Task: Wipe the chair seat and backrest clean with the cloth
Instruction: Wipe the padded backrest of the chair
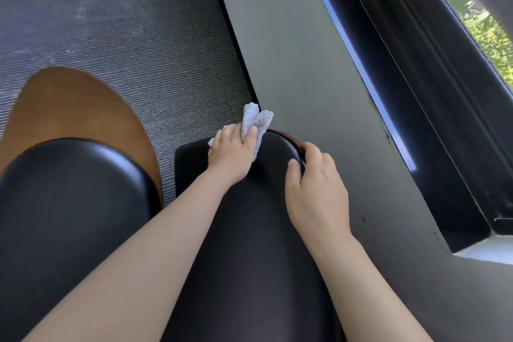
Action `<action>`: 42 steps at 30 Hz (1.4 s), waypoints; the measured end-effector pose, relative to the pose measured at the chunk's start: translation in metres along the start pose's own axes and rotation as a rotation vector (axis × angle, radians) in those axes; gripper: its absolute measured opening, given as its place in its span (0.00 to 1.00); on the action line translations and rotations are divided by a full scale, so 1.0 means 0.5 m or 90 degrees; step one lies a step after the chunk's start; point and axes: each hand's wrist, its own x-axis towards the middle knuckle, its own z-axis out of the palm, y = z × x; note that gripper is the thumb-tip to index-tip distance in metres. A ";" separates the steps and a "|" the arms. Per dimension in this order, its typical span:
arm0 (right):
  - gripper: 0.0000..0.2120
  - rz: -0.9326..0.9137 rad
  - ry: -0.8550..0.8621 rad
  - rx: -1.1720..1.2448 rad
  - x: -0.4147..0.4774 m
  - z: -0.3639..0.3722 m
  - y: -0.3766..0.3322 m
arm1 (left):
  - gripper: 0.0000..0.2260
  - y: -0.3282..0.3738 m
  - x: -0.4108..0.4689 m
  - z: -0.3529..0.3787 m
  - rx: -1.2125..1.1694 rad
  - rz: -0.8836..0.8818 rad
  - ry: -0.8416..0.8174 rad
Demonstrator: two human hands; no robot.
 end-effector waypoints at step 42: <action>0.22 -0.048 0.206 -0.203 0.011 0.072 0.004 | 0.28 -0.358 0.164 0.001 -0.178 -0.175 -0.009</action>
